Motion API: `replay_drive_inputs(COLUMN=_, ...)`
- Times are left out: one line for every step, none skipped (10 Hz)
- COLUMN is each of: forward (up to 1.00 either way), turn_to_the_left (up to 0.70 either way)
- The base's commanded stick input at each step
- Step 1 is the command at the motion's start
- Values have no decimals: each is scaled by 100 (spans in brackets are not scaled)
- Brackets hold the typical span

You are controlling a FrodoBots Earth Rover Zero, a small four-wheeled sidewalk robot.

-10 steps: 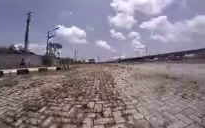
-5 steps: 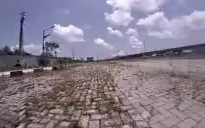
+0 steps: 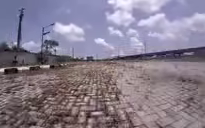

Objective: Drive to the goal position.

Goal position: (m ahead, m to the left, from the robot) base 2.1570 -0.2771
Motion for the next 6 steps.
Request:
replay_drive_inputs(forward=100, turn_to_the_left=0)
replay_drive_inputs(forward=100, turn_to_the_left=0)
replay_drive_inputs(forward=100, turn_to_the_left=0)
replay_drive_inputs(forward=100, turn_to_the_left=0)
replay_drive_inputs(forward=100, turn_to_the_left=0)
replay_drive_inputs(forward=100, turn_to_the_left=0)
